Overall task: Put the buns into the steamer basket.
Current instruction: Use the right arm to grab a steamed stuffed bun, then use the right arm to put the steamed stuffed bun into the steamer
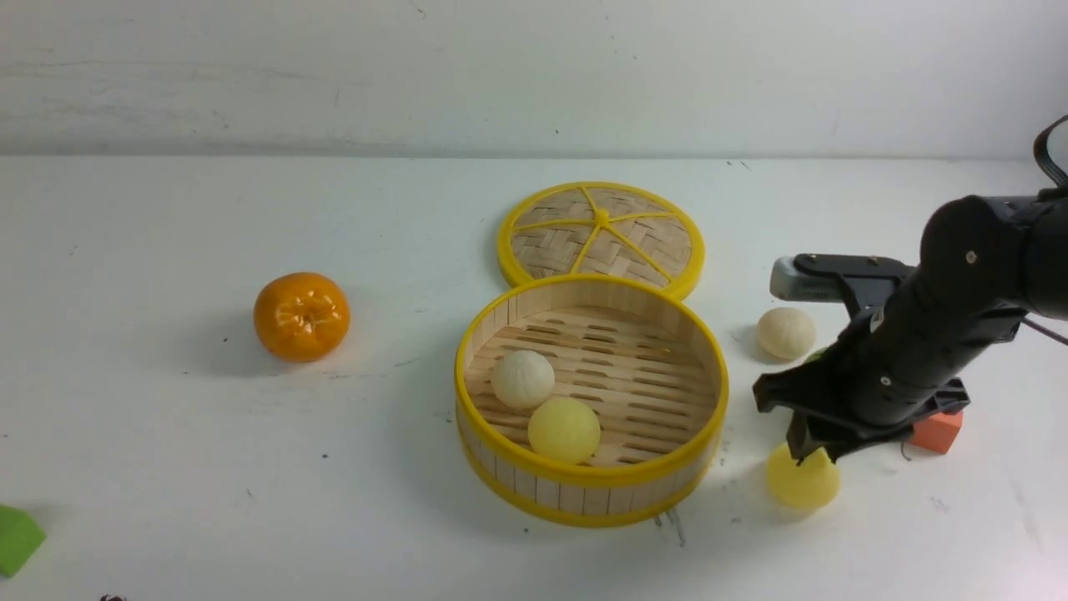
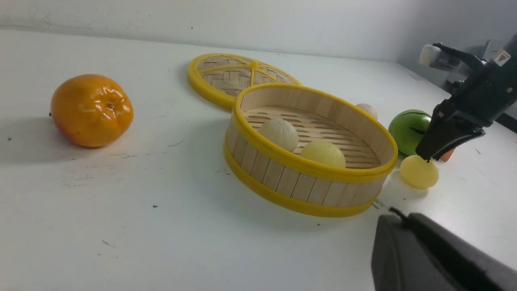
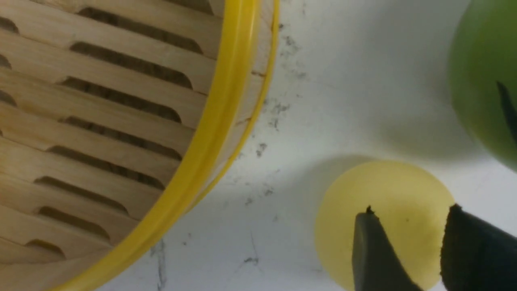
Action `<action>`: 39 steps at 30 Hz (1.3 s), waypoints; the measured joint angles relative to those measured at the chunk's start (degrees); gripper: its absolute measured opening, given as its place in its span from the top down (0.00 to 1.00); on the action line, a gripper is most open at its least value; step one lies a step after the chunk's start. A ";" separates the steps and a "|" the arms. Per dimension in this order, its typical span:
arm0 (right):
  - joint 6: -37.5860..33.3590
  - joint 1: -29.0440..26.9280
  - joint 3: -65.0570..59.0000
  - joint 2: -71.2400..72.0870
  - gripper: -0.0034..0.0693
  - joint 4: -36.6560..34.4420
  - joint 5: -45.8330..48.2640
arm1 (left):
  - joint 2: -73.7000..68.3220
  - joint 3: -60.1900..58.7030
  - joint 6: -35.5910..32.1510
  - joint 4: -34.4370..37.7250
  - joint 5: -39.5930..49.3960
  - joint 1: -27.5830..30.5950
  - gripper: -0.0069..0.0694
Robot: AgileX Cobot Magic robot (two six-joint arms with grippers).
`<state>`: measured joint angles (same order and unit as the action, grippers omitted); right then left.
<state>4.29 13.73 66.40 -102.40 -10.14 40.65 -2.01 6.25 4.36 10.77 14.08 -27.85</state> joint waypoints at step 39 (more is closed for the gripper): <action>-12.57 7.98 17.99 -6.87 0.91 -11.61 6.22 | 0.00 0.00 0.00 0.00 0.00 0.00 0.85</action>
<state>-8.29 21.71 84.39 -109.27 -21.75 46.88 -2.01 6.25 4.36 10.77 14.08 -27.85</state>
